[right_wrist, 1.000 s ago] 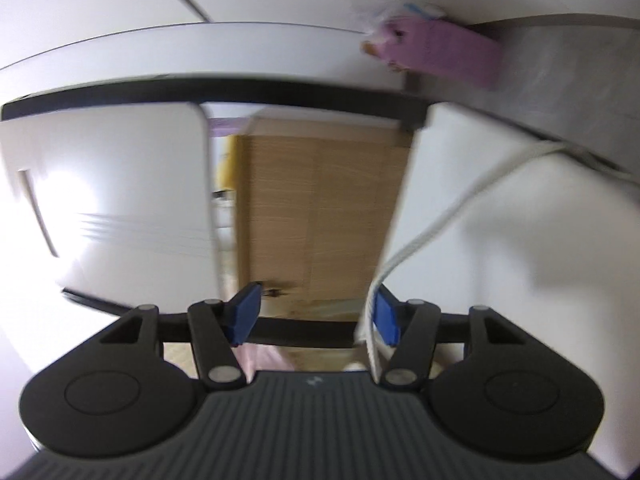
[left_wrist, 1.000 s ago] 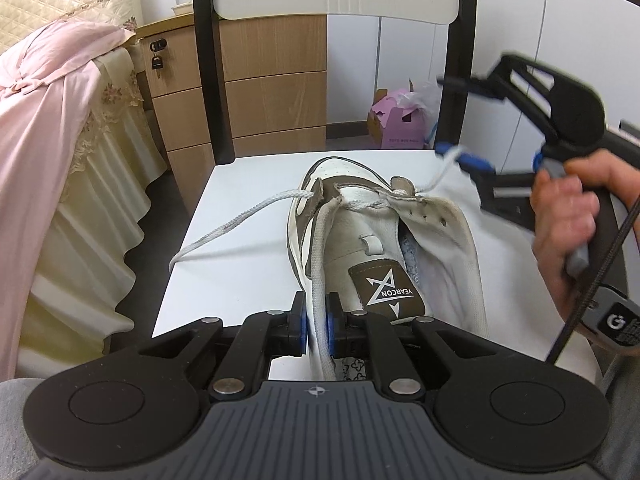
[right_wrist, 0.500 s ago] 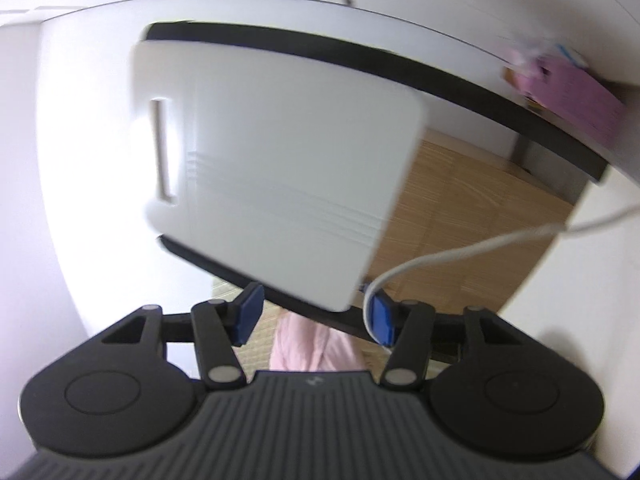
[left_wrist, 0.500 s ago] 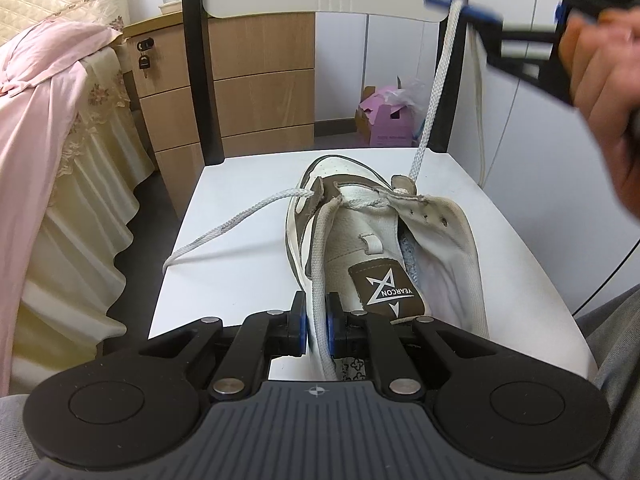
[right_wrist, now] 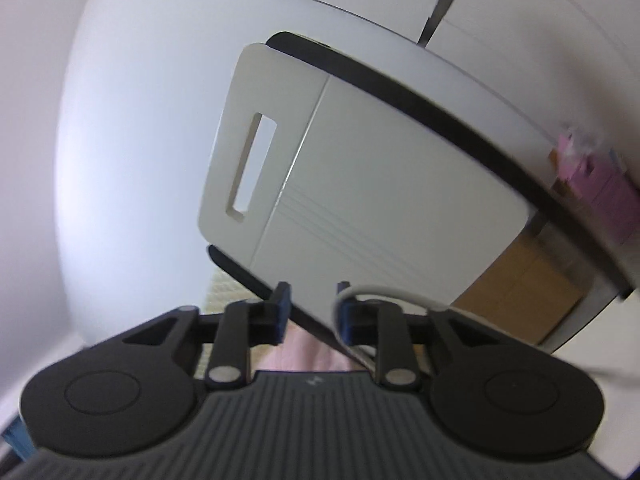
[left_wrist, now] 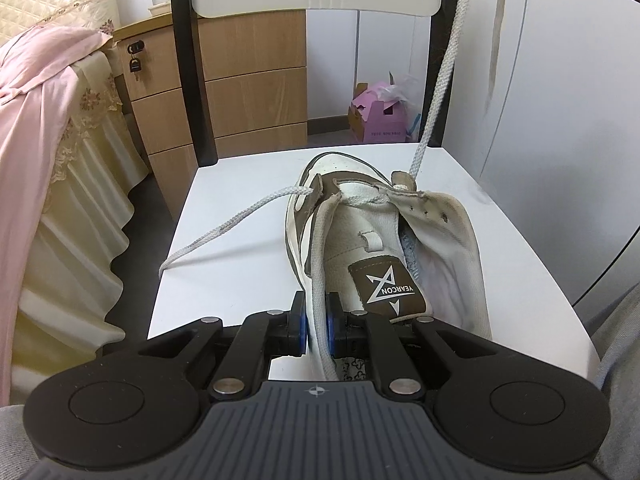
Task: Lace up shoes with both hands
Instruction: 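Pull the lace up and away from the sneaker with the right gripper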
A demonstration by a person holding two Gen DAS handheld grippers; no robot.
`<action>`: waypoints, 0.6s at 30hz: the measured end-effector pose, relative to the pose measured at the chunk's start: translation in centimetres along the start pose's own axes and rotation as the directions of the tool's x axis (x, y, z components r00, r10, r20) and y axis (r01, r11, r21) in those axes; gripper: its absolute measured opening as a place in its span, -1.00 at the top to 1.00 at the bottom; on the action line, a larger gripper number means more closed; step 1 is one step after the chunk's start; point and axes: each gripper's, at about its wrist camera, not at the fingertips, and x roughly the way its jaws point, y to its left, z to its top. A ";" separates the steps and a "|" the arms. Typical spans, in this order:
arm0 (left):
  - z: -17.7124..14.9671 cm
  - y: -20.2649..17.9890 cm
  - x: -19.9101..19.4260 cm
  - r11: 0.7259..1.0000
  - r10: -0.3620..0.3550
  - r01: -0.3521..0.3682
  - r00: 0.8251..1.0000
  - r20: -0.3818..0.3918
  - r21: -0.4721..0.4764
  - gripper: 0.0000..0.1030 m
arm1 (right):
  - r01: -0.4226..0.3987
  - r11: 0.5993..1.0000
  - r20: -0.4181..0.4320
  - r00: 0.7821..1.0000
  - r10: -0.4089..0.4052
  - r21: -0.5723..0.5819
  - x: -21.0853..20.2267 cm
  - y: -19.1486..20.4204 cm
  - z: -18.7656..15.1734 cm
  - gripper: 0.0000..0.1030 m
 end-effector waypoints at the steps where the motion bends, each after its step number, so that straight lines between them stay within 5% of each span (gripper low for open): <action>1: 0.0 0.0 0.0 1.000 -0.002 0.002 1.000 -0.001 -0.002 0.79 | 0.013 1.000 -0.002 1.000 -0.013 -0.019 -0.1 0.4 0.4 0.70; 4: 0.0 0.0 0.1 1.000 -0.001 0.001 1.000 -0.002 -0.003 0.79 | 0.036 0.995 -0.001 0.999 -0.036 -0.094 -0.7 1.6 1.1 0.94; 11: -0.1 0.8 -1.1 1.000 -0.027 0.027 1.000 0.006 -0.016 0.66 | 0.061 0.972 -0.052 0.996 -0.075 -0.226 -1.5 2.8 0.2 0.94; 15: -0.4 1.5 -4.2 0.998 -0.053 0.057 0.991 0.120 -0.031 0.40 | 0.055 0.957 -0.095 0.992 -0.085 -0.284 -2.0 2.5 -1.6 0.94; 16: -0.4 1.6 -4.9 0.997 -0.069 0.074 0.985 0.156 -0.027 0.20 | 0.054 0.955 -0.109 0.990 -0.089 -0.291 -2.2 2.2 -2.3 0.94; 18: -0.4 1.7 -6.2 0.994 -0.104 0.110 0.968 0.228 -0.016 0.11 | 0.057 0.951 -0.131 0.986 -0.101 -0.302 -2.4 1.4 -3.6 0.94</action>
